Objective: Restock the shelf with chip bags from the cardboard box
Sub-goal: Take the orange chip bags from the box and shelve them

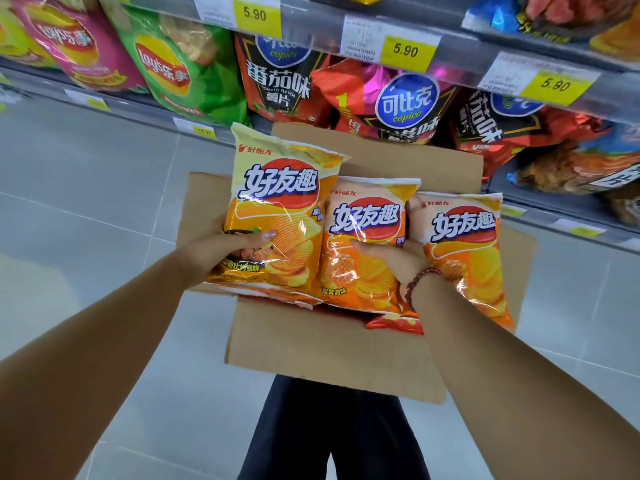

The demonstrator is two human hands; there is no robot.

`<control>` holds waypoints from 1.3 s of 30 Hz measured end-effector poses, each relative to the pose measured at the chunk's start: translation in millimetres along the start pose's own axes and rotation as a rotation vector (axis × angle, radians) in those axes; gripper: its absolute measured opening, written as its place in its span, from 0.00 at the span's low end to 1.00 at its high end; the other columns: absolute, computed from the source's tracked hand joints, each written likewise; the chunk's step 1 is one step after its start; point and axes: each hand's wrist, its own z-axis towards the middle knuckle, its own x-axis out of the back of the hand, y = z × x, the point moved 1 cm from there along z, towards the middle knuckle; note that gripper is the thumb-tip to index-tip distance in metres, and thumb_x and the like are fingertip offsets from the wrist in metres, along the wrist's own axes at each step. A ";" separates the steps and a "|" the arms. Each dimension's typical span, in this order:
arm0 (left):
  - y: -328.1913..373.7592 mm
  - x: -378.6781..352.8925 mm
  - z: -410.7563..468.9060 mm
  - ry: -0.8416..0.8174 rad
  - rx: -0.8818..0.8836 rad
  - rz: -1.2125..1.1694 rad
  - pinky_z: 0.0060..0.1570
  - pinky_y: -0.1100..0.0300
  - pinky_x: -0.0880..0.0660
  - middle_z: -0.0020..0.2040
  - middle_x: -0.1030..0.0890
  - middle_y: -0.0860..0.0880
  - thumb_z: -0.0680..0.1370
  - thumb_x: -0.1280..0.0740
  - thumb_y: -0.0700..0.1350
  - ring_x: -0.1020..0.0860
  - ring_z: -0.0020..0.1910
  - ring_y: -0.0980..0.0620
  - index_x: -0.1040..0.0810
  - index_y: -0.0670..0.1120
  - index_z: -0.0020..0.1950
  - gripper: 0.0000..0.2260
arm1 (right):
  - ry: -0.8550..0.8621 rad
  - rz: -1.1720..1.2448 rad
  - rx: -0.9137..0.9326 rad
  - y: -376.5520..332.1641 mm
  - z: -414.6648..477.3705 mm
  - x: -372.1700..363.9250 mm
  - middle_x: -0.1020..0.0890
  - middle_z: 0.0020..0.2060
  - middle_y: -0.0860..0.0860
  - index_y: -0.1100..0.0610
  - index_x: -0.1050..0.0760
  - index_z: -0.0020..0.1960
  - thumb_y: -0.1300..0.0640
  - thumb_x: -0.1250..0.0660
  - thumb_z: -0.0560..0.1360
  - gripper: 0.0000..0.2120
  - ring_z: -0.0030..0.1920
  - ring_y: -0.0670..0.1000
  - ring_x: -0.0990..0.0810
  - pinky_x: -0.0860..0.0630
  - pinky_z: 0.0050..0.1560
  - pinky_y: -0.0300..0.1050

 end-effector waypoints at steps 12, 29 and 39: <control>6.2 -13.8 -25.8 -0.056 -0.014 -0.080 0.46 0.53 0.19 0.45 0.14 0.51 0.44 0.16 0.58 0.15 0.42 0.51 0.24 0.48 0.63 0.48 | 0.034 0.022 0.408 -24.7 -56.6 -5.4 0.20 0.52 0.46 0.55 0.26 0.63 0.57 0.20 0.63 0.31 0.54 0.46 0.23 0.29 0.58 0.43; 205.8 -48.4 -231.3 -0.121 -0.438 -0.053 0.37 0.60 0.19 0.43 0.14 0.50 0.38 0.16 0.54 0.17 0.43 0.48 0.28 0.54 0.63 0.53 | 0.009 0.135 0.805 -84.7 -362.7 82.8 0.15 0.48 0.48 0.50 0.22 0.53 0.52 0.17 0.54 0.30 0.54 0.51 0.18 0.26 0.62 0.51; 366.9 -72.4 -409.6 -0.188 -0.874 0.089 0.39 0.62 0.19 0.44 0.13 0.51 0.43 0.16 0.48 0.15 0.41 0.54 0.28 0.54 0.59 0.46 | 0.145 0.220 1.185 -119.8 -583.4 125.0 0.15 0.52 0.55 0.54 0.27 0.62 0.50 0.15 0.42 0.50 0.52 0.57 0.16 0.22 0.56 0.61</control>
